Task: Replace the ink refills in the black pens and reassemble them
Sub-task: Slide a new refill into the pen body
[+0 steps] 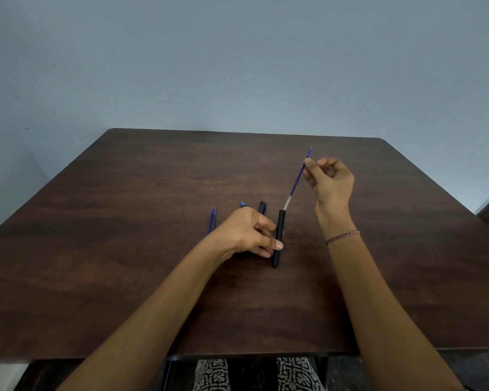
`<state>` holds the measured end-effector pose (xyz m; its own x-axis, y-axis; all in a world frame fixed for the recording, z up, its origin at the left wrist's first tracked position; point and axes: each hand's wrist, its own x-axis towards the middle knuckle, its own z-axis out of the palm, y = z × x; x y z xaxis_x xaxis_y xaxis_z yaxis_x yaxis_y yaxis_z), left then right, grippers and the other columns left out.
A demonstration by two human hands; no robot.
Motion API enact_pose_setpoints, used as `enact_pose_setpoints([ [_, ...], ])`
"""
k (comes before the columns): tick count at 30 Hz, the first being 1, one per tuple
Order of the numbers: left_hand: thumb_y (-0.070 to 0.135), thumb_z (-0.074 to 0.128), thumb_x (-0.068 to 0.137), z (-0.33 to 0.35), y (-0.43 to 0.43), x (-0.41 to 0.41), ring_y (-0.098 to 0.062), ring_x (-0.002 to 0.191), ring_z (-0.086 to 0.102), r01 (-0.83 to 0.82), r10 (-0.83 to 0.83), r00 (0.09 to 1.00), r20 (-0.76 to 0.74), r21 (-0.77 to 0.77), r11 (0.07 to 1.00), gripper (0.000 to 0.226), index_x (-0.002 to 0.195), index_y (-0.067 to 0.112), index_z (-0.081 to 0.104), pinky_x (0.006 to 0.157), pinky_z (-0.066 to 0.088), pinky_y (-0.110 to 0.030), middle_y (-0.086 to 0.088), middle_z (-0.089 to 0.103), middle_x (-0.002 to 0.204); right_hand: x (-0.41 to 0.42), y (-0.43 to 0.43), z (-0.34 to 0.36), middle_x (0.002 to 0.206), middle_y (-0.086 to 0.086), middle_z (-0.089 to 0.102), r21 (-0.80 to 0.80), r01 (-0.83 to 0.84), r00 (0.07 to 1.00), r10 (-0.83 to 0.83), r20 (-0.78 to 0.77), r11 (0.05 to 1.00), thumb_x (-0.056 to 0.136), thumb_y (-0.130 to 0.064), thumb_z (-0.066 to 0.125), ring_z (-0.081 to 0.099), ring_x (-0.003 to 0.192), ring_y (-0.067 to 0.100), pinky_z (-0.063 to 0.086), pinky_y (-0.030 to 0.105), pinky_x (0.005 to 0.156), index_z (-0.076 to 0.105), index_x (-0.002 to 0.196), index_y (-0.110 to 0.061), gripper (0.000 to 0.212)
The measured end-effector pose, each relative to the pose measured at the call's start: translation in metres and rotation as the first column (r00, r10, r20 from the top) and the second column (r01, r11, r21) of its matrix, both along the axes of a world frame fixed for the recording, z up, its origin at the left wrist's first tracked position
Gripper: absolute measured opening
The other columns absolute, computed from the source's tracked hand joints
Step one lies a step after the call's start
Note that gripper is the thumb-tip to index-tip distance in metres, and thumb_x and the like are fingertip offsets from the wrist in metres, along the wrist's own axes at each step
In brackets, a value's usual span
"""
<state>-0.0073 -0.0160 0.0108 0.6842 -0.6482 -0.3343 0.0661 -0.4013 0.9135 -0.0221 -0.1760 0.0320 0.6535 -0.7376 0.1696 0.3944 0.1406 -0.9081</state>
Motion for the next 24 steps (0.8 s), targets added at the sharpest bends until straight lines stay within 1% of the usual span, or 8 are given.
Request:
enact_pose_setpoints([
  [11, -0.001, 0.074, 0.073, 0.0013, -0.0002, -0.0008, -0.01, 0.059, 0.067, 0.006, -0.006, 1.0, 0.007, 0.012, 1.0, 0.056, 0.124, -0.005, 0.052, 0.054, 0.057, -0.019, -0.006, 0.064, 0.085, 0.0003, 0.0006, 0.001, 0.073, 0.007, 0.061, 0.045, -0.008, 1.0, 0.008, 0.009, 0.999, 0.081, 0.003, 0.066, 0.065, 0.069, 0.014, 0.055, 0.02, 0.066, 0.052, 0.072, -0.011, 0.022],
  [14, -0.001, 0.074, 0.072, 0.0014, -0.0002, -0.0011, -0.009, 0.057, 0.067, 0.008, -0.008, 1.0, 0.012, 0.011, 1.0, 0.055, 0.123, -0.005, 0.053, 0.053, 0.056, -0.019, -0.007, 0.065, 0.083, 0.0005, 0.0004, 0.0015, 0.073, 0.007, 0.061, 0.044, -0.008, 1.0, 0.007, 0.016, 0.999, 0.081, 0.003, 0.066, 0.065, 0.07, 0.014, 0.055, 0.02, 0.066, 0.052, 0.072, -0.011, 0.022],
  [18, -0.001, 0.074, 0.072, 0.0015, 0.0001, -0.001, -0.011, 0.059, 0.067, 0.003, -0.003, 1.0, 0.01, 0.012, 1.0, 0.055, 0.123, -0.005, 0.053, 0.053, 0.056, -0.019, -0.007, 0.064, 0.086, 0.0005, 0.0007, 0.0014, 0.073, 0.006, 0.062, 0.033, -0.028, 1.0, 0.028, 0.003, 0.999, 0.081, 0.002, 0.066, 0.065, 0.07, 0.013, 0.055, 0.02, 0.065, 0.052, 0.072, -0.012, 0.022],
  [24, -0.002, 0.074, 0.072, 0.0021, 0.0007, -0.0015, -0.009, 0.055, 0.067, -0.003, 0.003, 1.0, 0.009, 0.012, 1.0, 0.055, 0.122, -0.007, 0.053, 0.052, 0.056, -0.019, -0.007, 0.064, 0.081, 0.0004, -0.0009, 0.0008, 0.071, 0.006, 0.061, 0.046, -0.035, 0.999, 0.035, 0.003, 0.998, 0.081, 0.002, 0.066, 0.065, 0.066, 0.011, 0.054, 0.019, 0.065, 0.052, 0.071, -0.012, 0.022],
])
